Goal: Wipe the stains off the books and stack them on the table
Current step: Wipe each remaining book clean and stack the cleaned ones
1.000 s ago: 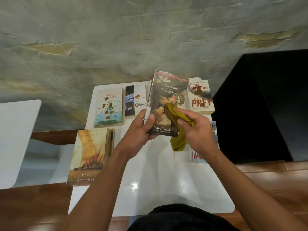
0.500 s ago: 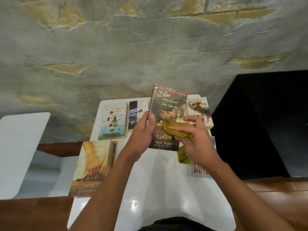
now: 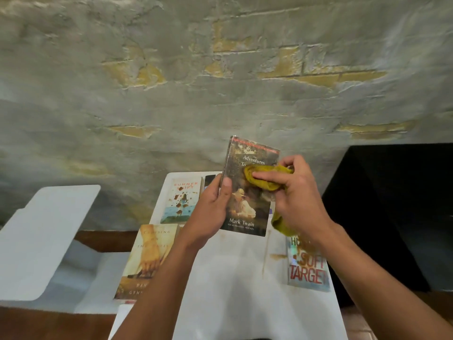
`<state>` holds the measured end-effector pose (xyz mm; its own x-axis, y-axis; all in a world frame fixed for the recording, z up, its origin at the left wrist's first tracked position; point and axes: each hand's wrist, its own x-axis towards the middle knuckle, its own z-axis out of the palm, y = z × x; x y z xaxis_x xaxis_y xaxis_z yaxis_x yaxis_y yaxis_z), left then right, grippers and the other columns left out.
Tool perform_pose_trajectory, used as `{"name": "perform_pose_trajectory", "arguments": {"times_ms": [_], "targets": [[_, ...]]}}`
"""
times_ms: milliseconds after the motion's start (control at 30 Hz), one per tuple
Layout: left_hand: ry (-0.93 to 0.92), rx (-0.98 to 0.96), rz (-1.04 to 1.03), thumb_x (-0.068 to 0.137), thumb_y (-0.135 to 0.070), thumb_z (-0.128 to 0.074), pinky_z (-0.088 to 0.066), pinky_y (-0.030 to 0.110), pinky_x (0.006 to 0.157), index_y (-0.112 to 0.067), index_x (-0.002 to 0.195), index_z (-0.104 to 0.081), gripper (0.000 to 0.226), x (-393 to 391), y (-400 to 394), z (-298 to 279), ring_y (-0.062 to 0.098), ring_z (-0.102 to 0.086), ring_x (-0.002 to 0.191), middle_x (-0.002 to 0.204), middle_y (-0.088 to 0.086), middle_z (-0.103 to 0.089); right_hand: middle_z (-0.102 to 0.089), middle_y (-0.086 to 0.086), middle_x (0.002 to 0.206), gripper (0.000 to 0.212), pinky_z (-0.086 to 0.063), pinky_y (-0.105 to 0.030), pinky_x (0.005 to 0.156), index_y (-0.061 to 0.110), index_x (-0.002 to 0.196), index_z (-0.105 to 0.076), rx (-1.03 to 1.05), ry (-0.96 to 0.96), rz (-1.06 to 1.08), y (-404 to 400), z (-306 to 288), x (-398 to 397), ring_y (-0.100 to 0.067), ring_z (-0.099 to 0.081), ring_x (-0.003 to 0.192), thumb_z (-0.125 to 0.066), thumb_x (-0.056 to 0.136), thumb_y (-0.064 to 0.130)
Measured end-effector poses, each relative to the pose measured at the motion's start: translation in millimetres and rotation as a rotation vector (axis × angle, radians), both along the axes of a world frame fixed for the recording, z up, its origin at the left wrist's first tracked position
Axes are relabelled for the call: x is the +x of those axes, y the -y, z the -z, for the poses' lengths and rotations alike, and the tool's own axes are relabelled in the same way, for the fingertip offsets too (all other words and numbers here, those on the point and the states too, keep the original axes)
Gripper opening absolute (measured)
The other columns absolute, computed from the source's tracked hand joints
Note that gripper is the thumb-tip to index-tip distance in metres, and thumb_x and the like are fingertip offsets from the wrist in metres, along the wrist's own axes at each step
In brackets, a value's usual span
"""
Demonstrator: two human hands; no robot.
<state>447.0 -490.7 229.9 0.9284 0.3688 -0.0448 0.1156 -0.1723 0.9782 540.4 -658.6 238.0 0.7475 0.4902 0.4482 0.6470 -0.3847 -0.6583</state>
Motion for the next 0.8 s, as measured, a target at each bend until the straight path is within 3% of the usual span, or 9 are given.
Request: {"name": "perform_pose_trajectory", "arguments": {"times_ms": [67, 233, 367, 633, 700, 800], "targets": [[0.004, -0.009, 0.000, 0.098, -0.054, -0.035, -0.052, 0.019, 0.080, -0.028, 0.121, -0.061, 0.044, -5, 1, -3, 0.000, -0.068, 0.096, 0.103, -0.014, -0.072, -0.042, 0.001, 0.108, 0.050, -0.049, -0.033, 0.089, 0.030, 0.110, -0.076, 0.038, 0.041, 0.035, -3, -6, 5, -0.021, -0.046, 0.104, -0.070, 0.080, -0.010], [-0.004, -0.025, -0.042, 0.094, -0.065, -0.034, -0.052, 0.045, 0.100, -0.037, 0.115, -0.062, 0.045, -10, 1, -8, 0.010, -0.066, 0.109, 0.113, -0.008, -0.070, -0.041, 0.002, 0.108, 0.055, -0.053, -0.044, 0.084, 0.029, 0.113, -0.075, 0.103, 0.072, 0.035, -10, -14, 3, -0.025, -0.047, 0.103, -0.068, 0.078, -0.013], [0.033, -0.024, -0.100, 0.096, -0.066, -0.034, -0.050, 0.048, 0.103, -0.035, 0.118, -0.061, 0.047, -11, 7, -14, 0.012, -0.064, 0.113, 0.117, -0.007, -0.069, -0.041, 0.003, 0.110, 0.055, -0.053, -0.044, 0.089, 0.031, 0.116, -0.073, 0.122, 0.035, 0.025, -13, -10, -11, -0.025, -0.048, 0.105, -0.069, 0.080, -0.010], [0.093, -0.157, -0.207, 0.093, -0.067, -0.035, -0.053, 0.046, 0.101, -0.042, 0.108, -0.064, 0.041, -16, 3, -17, 0.012, -0.066, 0.112, 0.115, -0.007, -0.071, -0.048, 0.002, 0.109, 0.058, -0.043, -0.017, 0.087, 0.034, 0.114, -0.074, 0.124, 0.093, -0.101, -14, 10, -42, -0.013, -0.049, 0.103, -0.069, 0.077, -0.010], [0.091, -0.311, -0.250, 0.095, -0.065, -0.036, -0.055, 0.047, 0.098, -0.037, 0.122, -0.063, 0.047, -16, 1, -16, 0.017, -0.069, 0.110, 0.119, -0.002, -0.072, -0.052, 0.002, 0.108, 0.049, -0.050, -0.020, 0.089, 0.030, 0.116, -0.072, 0.313, -0.071, -0.022, -12, 0, -40, -0.007, -0.056, 0.101, -0.067, 0.085, -0.007], [0.081, -0.607, -0.248, 0.104, -0.053, -0.032, -0.058, 0.043, 0.087, -0.018, 0.131, -0.062, 0.053, -17, -3, -20, 0.025, -0.072, 0.106, 0.117, 0.009, -0.074, -0.066, -0.001, 0.112, 0.026, -0.059, -0.028, 0.078, 0.024, 0.121, -0.065, 0.745, -0.675, 0.111, -13, -20, -36, -0.004, -0.068, 0.096, -0.056, 0.100, 0.012]]}}
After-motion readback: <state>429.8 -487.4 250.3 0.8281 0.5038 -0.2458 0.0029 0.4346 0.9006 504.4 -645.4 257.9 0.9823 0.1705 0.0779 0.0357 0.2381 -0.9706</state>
